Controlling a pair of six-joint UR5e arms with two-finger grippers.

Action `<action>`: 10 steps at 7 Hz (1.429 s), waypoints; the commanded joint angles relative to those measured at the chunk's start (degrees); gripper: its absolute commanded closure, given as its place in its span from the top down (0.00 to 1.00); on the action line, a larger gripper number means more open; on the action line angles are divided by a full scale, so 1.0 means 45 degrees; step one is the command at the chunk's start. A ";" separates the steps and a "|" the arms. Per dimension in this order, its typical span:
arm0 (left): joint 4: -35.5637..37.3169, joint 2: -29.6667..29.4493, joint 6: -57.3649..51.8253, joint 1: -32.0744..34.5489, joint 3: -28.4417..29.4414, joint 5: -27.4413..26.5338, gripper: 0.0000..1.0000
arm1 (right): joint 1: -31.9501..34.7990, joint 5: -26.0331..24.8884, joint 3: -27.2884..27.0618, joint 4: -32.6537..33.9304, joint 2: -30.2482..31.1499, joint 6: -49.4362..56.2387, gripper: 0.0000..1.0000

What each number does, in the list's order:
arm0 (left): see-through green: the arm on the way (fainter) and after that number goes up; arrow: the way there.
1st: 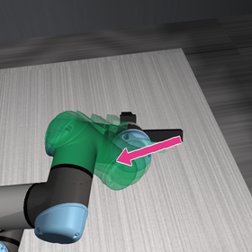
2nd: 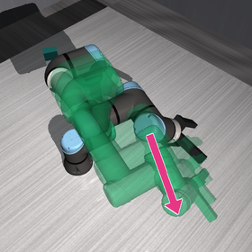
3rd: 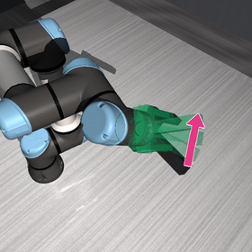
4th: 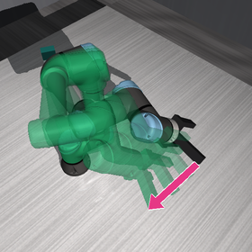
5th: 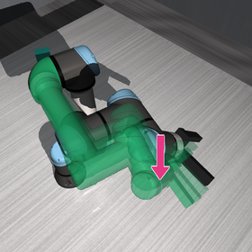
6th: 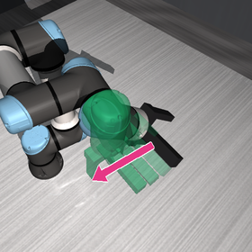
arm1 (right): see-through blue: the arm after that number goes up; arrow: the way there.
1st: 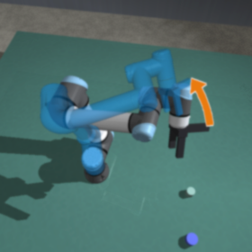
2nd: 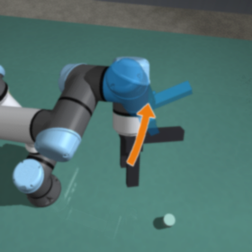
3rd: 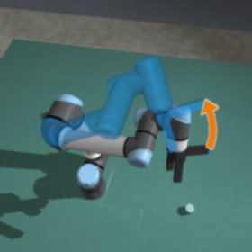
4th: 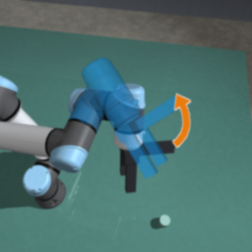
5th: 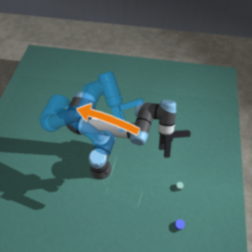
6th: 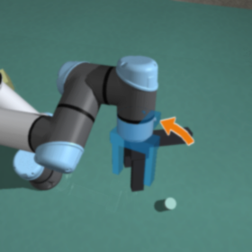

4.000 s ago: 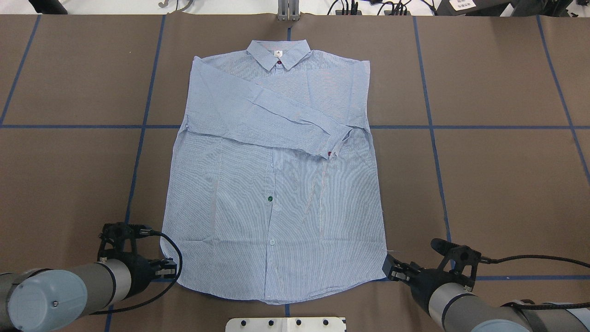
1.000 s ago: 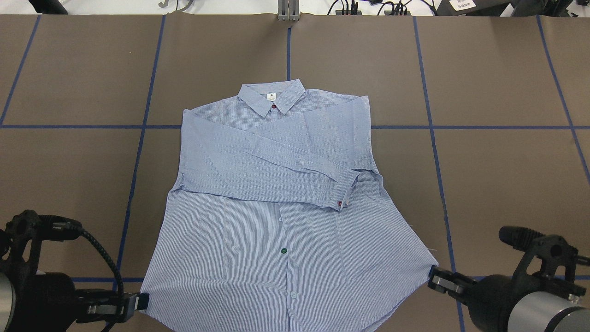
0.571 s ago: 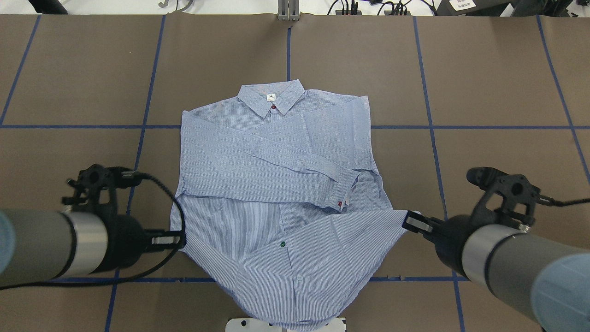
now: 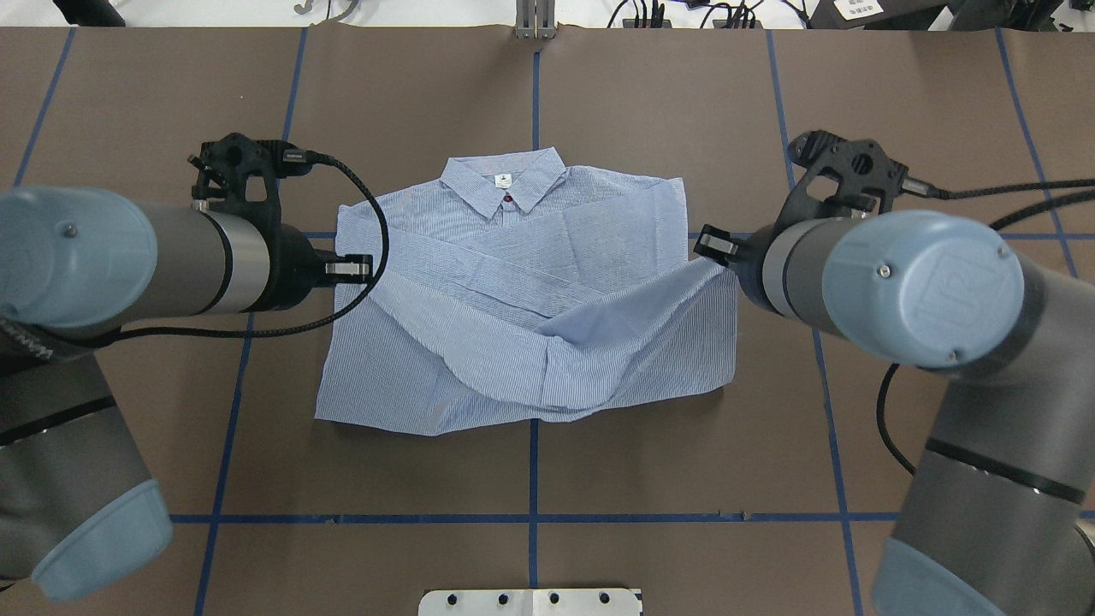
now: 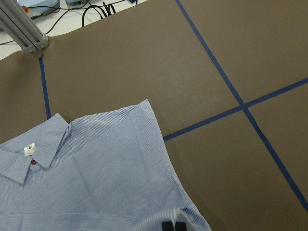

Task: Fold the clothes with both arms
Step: 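Lift the hem with both grippers and fold it toward the collar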

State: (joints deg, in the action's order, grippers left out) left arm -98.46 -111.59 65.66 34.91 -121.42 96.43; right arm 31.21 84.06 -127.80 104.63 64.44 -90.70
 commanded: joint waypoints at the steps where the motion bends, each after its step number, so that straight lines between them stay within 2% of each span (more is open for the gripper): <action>1: -0.0208 -0.0960 -0.1011 0.0989 0.1815 -0.0022 0.00 | 0.1418 0.0382 0.3186 -0.0376 -0.2083 0.1126 0.00; 2: -0.1060 -0.1216 -0.1172 0.1185 0.3198 -0.0042 0.00 | 0.1713 0.0401 0.4905 -0.1771 -0.2480 0.1325 0.00; 3: -0.2616 -0.1276 -0.1193 0.1400 0.4855 -0.0061 0.00 | 0.1735 0.0421 0.6837 -0.3313 -0.2986 0.1365 0.00; 4: -0.4004 -0.1567 -0.1734 0.1557 0.6573 -0.0081 0.00 | 0.1890 0.0769 0.9022 -0.4314 -0.3862 0.1578 0.00; 5: -0.4849 -0.1744 -0.2513 0.1887 0.7770 -0.0062 0.00 | 0.2182 0.1411 1.0494 -0.5407 -0.4102 0.1967 0.00; 6: -0.5148 -0.1784 -0.3082 0.2045 0.8285 -0.0062 0.00 | 0.2436 0.1862 1.1417 -0.6308 -0.4105 0.2628 0.00; 7: -0.5344 -0.1785 -0.3590 0.2105 0.8638 -0.0042 0.00 | 0.2729 0.2408 1.1929 -0.6510 -0.4086 0.3428 0.00; 10: -0.5756 -0.1862 -0.4005 0.2203 0.9071 0.0055 0.00 | 0.3123 0.3019 1.1935 -0.6512 -0.4046 0.4100 0.00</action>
State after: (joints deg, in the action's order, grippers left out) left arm -123.98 -119.71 48.09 44.70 -81.10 96.53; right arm 44.93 97.02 -74.17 75.42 46.36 -72.80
